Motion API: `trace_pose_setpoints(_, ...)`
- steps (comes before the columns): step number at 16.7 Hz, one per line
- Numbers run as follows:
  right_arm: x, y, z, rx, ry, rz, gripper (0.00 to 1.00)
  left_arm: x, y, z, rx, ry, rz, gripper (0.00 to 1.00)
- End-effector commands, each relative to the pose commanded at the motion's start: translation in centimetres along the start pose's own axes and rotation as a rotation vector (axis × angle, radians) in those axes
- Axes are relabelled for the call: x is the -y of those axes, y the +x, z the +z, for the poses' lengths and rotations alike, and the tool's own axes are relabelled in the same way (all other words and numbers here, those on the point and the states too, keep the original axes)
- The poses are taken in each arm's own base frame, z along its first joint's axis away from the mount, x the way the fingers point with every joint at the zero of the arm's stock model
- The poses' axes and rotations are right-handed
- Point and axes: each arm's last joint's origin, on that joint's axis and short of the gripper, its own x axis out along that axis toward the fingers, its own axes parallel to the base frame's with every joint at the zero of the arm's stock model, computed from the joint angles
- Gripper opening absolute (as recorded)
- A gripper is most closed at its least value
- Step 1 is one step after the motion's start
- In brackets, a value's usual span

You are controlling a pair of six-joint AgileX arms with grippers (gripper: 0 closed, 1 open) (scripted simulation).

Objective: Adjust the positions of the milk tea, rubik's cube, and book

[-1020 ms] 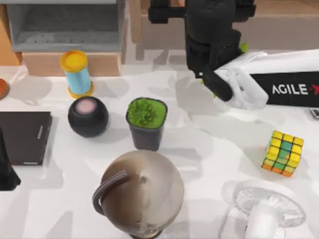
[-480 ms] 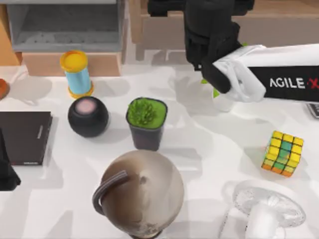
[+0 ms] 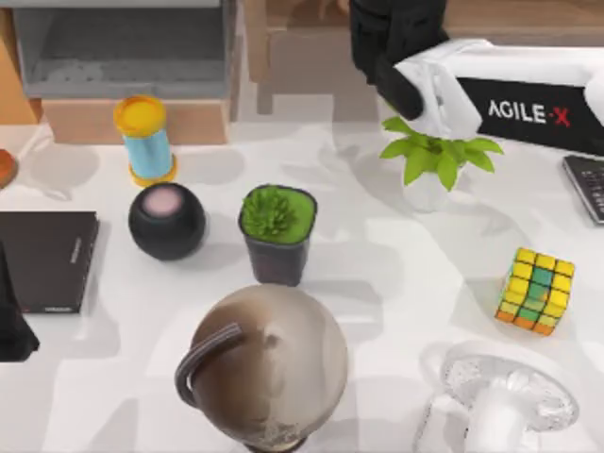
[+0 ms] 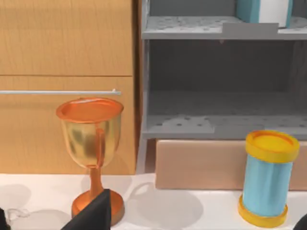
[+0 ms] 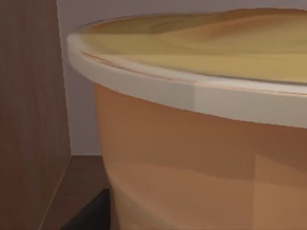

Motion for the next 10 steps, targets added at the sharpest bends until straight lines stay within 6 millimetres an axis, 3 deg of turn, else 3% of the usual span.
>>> trace_pose_setpoints(7,-0.60,0.73,-0.20,0.000,0.000,0.003,1.00,0.00,0.00,0.00,0.000,0.000,0.000,1.00)
trace_pose_setpoints(10,-0.60,0.73,-0.20,0.000,0.000,0.003,0.77,0.00,0.00,0.00,0.000,0.000,0.000,1.00)
